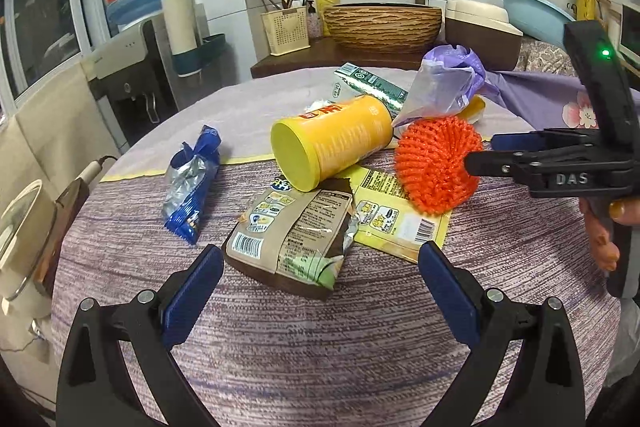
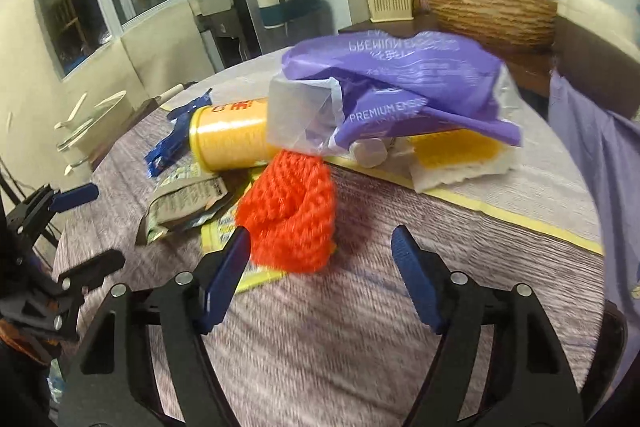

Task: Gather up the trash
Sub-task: 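Grasp the orange mesh scrubber with the right tool while the left tool grasps the yellow chip can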

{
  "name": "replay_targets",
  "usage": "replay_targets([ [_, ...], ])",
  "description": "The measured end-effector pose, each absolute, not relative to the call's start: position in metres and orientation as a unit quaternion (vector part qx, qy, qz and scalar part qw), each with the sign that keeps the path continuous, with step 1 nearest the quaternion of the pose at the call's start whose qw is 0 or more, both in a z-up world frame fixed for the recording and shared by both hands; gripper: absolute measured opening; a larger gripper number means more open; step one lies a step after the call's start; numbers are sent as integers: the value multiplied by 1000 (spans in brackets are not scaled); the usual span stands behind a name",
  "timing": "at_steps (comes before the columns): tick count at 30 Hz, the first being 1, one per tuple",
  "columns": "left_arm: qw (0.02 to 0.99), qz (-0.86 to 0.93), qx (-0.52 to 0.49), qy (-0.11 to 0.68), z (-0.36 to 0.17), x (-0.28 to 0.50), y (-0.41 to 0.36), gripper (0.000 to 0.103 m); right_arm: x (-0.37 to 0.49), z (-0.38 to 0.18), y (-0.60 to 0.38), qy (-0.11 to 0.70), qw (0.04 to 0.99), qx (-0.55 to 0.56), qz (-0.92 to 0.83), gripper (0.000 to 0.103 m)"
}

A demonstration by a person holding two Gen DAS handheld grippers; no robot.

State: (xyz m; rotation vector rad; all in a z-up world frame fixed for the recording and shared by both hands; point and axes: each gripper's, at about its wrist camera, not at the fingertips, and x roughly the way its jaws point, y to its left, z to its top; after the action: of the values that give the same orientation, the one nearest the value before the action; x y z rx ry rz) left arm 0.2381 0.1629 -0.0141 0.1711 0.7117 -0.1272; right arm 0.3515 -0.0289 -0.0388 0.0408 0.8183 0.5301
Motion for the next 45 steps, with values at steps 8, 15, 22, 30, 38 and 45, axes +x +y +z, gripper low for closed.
replay_targets([
  [8,928,-69,99,353,-16,263,172,97,360,-52,-15,420,860,23,288,23],
  [15,907,-109,187,361,0,305,159,98,329,-35,-35,411,854,54,316,19],
  [22,858,-135,307,389,-12,352,115,98,288,-28,-55,406,852,54,326,19],
  [30,810,-128,377,430,-44,390,85,92,260,-28,-74,401,859,55,313,19],
  [38,817,-98,377,426,-46,399,83,71,252,-39,-90,409,856,76,306,19],
  [45,863,-80,313,389,-16,382,98,68,241,-37,-102,395,861,93,307,19],
])
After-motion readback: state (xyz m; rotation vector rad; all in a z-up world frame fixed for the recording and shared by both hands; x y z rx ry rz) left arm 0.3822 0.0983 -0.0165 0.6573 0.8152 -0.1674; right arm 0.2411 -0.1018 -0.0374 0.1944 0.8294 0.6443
